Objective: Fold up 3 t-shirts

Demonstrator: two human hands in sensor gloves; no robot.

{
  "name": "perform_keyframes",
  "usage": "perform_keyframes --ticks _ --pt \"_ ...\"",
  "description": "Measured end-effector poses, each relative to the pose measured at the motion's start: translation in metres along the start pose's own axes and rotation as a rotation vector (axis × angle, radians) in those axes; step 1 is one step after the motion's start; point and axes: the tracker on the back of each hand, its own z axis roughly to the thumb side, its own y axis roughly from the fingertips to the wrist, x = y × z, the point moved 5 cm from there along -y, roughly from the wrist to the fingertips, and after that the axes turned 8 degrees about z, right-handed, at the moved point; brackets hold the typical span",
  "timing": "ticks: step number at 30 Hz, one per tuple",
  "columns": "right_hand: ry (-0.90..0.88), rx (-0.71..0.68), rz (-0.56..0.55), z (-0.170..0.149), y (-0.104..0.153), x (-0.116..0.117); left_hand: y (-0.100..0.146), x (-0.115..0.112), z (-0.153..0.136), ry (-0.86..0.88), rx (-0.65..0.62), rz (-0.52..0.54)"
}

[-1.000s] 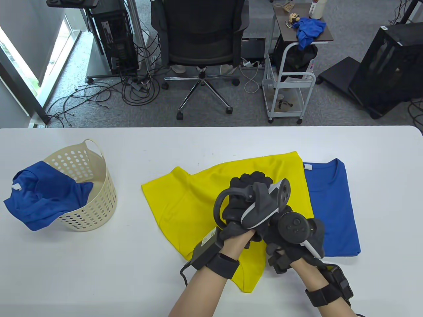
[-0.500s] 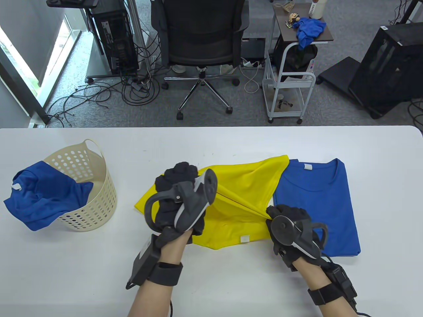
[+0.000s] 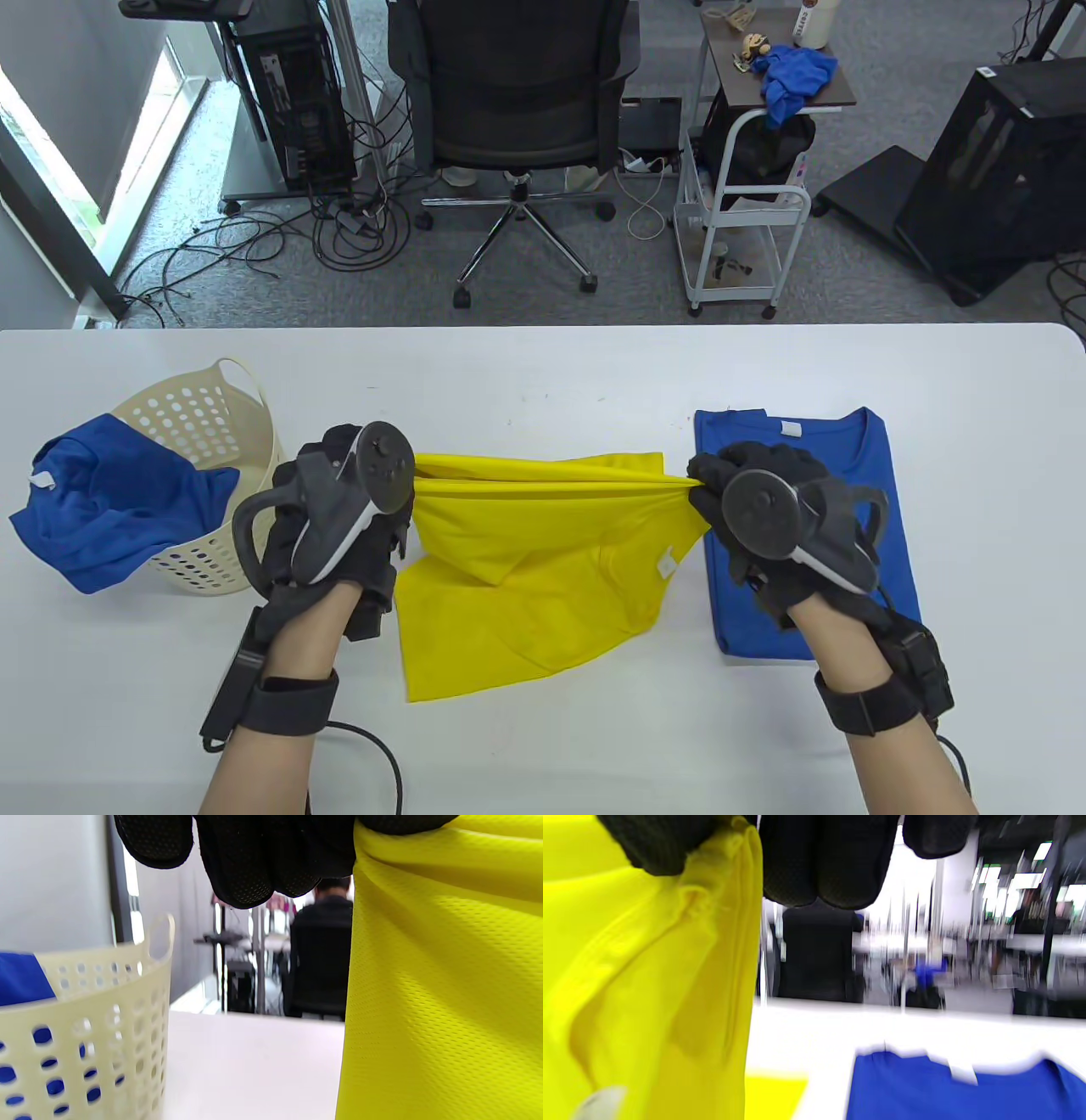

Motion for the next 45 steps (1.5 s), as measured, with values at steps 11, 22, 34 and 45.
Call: perform_keyframes --ticks 11,22,34,45 --pt "-0.048 0.281 -0.604 0.004 -0.032 -0.116 -0.063 0.098 -0.011 0.234 0.126 0.479" --pt "0.157 0.089 -0.344 0.019 0.005 -0.012 0.001 -0.027 -0.013 0.055 -0.050 0.177" --pt "0.020 0.018 0.234 0.018 0.018 0.115 0.059 -0.128 -0.034 0.056 -0.101 -0.275" --pt "0.089 -0.020 0.033 0.041 0.084 -0.012 0.088 0.000 -0.045 0.110 -0.108 -0.106"
